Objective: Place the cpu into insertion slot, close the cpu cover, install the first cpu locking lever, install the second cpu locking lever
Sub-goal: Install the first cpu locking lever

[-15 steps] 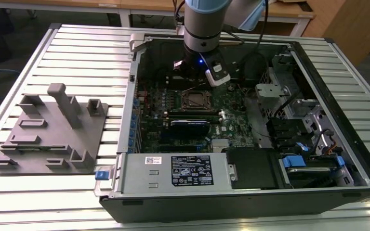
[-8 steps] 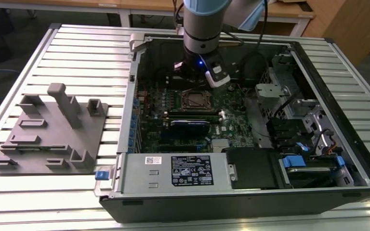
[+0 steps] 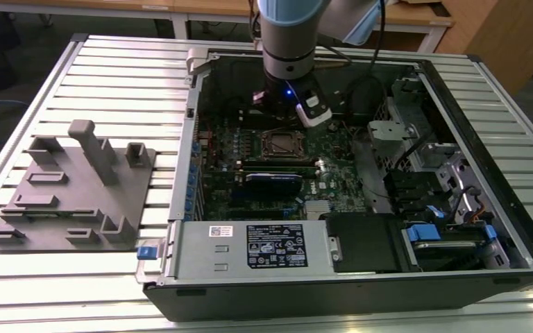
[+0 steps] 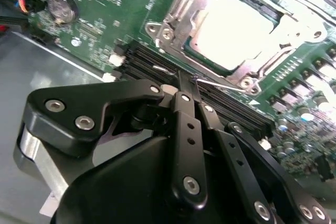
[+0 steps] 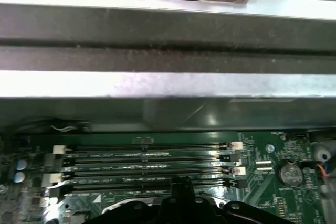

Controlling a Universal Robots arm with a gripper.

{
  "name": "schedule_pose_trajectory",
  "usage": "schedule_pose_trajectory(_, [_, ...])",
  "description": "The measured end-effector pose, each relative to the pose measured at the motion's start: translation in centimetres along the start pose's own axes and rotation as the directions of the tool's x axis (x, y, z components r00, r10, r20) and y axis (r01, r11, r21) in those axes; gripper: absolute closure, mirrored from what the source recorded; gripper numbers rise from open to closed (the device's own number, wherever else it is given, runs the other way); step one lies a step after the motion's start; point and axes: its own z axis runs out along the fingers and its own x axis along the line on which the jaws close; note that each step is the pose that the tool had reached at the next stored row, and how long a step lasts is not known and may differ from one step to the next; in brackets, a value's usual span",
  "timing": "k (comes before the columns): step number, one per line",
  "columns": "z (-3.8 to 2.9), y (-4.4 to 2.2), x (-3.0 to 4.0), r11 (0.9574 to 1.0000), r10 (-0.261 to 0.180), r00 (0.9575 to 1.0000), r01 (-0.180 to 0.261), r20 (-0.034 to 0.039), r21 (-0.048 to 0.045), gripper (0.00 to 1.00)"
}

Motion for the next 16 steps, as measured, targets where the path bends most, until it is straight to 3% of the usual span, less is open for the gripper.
schedule_pose_trajectory(2, [0.03, 0.00, 0.01, 1.0000, -0.001, 0.9999, 0.001, 0.0110, -0.0003, 0.90])
schedule_pose_trajectory(7, [0.04, -0.01, 0.02, 1.0000, 0.002, 0.9999, -0.002, 0.0137, 0.0000, 0.90])
schedule_pose_trajectory(11, [0.09, -0.03, 0.03, 0.9987, 0.050, 0.9984, -0.050, 0.0268, 0.0061, 0.90])
schedule_pose_trajectory(16, [0.10, -0.04, 0.14, 0.9933, 0.114, 0.9924, -0.115, 0.0450, 0.0134, 0.90])
